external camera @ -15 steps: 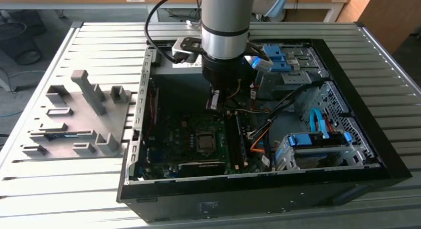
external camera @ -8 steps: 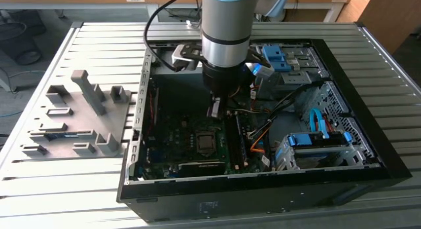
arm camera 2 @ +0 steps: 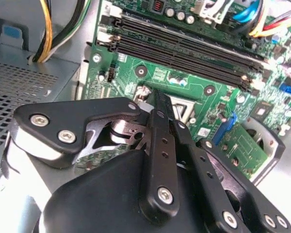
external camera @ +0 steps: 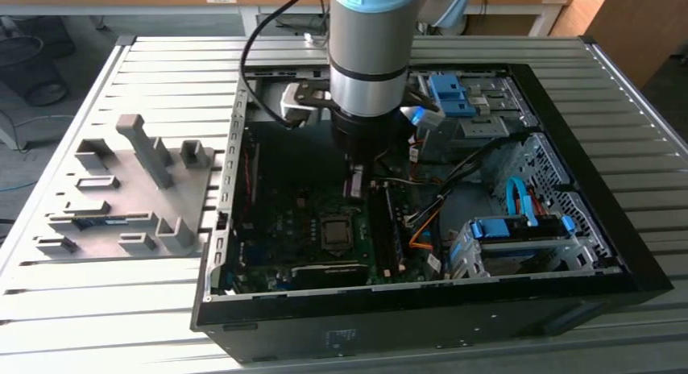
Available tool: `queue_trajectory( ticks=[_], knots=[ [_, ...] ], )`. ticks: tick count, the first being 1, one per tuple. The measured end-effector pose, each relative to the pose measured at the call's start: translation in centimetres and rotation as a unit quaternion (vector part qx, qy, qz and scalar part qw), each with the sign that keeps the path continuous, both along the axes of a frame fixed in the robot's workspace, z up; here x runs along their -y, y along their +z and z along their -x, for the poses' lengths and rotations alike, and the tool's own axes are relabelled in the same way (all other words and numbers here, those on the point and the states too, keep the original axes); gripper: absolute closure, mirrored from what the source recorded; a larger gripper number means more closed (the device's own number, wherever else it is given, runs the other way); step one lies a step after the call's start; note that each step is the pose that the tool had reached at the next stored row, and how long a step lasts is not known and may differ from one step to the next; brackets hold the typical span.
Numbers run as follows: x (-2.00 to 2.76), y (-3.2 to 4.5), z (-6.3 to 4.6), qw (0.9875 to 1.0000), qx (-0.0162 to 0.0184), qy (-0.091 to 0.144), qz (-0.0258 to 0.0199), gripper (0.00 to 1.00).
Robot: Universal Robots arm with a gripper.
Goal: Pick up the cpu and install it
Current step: 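Install the first cpu locking lever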
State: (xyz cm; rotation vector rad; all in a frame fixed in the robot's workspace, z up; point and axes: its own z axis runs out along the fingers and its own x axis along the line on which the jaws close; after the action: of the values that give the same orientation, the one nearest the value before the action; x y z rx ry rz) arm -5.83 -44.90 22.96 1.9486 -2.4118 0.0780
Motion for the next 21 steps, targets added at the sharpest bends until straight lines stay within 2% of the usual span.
queue_trajectory(
  ticks=[3, 8, 15, 21],
  knots=[
    [0.40, -0.36, 0.1, 1.0000, 0.0001, 0.005, -0.0006, 0.90],
    [1.48, -0.88, 0.3, 1.0000, 0.0000, 0.009, -0.0008, 0.90],
    [2.76, -2.13, 0.5, 0.9999, 0.0000, 0.014, -0.0020, 0.90],
    [3.52, -2.83, 0.5, 0.9998, 0.0000, 0.018, -0.0067, 0.90]
  ],
)
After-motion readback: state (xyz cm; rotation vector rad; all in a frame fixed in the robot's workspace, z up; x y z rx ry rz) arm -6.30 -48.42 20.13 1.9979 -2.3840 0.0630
